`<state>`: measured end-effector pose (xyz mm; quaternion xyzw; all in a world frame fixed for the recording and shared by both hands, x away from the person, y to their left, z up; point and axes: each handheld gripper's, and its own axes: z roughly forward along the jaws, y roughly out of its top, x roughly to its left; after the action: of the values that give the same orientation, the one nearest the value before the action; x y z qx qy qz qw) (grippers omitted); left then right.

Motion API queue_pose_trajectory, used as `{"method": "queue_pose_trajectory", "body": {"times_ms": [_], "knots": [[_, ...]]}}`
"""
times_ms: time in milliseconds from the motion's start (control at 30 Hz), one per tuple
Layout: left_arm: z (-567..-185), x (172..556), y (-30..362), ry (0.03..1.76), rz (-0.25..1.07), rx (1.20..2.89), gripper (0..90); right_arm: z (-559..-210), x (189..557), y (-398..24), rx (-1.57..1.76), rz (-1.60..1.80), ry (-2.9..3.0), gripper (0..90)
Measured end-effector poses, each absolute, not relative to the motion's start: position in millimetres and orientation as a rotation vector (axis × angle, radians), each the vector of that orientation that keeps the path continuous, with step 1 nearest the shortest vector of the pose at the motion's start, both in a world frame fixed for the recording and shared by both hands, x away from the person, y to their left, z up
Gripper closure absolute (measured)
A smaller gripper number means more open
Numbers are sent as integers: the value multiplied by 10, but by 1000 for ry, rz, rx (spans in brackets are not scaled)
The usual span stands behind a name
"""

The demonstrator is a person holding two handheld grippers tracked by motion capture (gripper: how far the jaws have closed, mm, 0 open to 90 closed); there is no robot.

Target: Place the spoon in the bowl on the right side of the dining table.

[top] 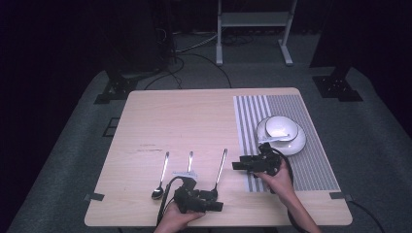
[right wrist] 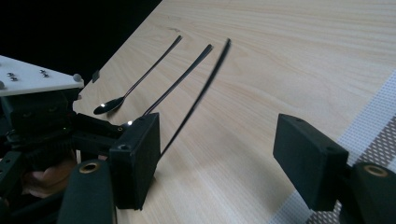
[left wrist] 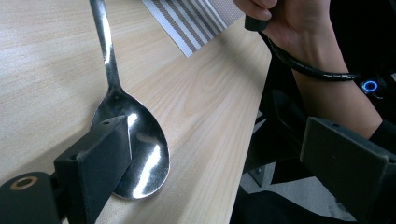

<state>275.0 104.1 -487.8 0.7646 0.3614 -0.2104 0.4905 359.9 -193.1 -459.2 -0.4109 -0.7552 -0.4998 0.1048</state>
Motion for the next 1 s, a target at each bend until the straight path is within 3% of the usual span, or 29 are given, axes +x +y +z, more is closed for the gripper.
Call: {"method": "queue_pose_trajectory", "body": {"times_ms": [467,1000], "knots": [[-4876,2751,1043,880,-511,1857,72,-4630,3724,-1786,-1210,-1463,-2210,325],[-4878,2752,1043,878,-510,1858,73,-4620,3812,-1626,-1231,-1458,-2183,547]]}}
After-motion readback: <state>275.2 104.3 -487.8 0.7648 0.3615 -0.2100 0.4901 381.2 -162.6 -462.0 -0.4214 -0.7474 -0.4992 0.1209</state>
